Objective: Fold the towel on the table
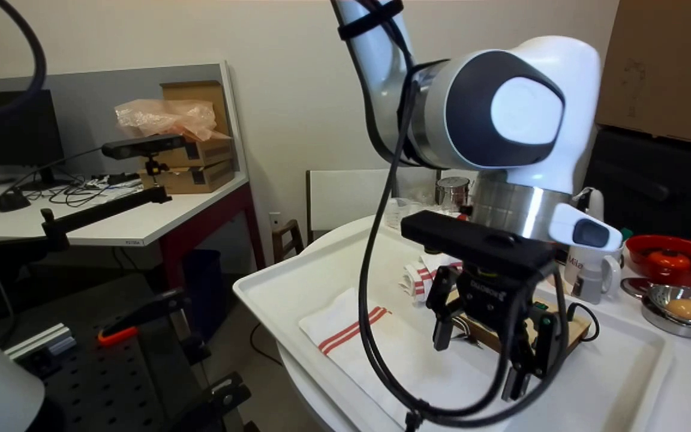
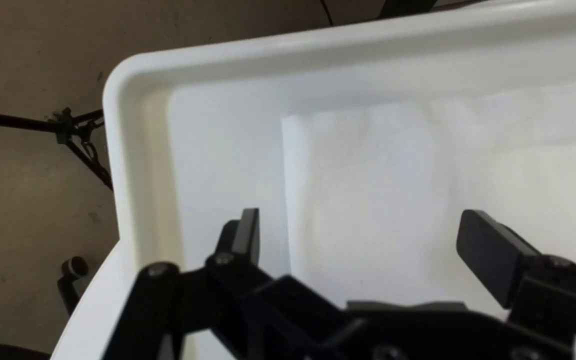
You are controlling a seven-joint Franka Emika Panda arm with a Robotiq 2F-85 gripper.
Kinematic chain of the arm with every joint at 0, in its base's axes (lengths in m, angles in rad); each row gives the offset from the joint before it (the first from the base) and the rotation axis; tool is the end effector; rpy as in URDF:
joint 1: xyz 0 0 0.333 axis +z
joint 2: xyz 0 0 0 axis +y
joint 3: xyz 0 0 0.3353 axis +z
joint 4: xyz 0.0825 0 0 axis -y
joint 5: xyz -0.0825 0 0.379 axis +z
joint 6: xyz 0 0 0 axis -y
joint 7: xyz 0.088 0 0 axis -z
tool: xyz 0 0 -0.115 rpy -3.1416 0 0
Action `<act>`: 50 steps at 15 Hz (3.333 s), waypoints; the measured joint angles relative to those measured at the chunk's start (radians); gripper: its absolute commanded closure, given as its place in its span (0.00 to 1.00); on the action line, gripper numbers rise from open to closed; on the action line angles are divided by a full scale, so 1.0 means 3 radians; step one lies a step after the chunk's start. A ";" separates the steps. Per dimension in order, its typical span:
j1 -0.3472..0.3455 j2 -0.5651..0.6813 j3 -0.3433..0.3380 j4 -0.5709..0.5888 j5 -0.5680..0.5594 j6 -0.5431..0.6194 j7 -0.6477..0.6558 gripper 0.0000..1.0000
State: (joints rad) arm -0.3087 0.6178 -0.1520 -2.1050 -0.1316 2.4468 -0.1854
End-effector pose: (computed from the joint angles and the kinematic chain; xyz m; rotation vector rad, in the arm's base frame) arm 0.4868 -0.2470 0.1151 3.0308 -0.2227 -0.4746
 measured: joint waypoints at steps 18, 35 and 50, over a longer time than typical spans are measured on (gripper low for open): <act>-0.0232 0.0476 0.0161 0.0230 0.0349 0.0206 -0.0240 0.00; -0.0230 0.0853 0.0058 0.0743 0.0350 -0.0085 -0.0079 0.80; -0.0193 0.0696 0.0079 0.0718 0.0381 -0.0245 0.0065 0.98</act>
State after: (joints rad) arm -0.3666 0.8267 -0.1281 -1.8898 -0.0172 2.3732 -0.1659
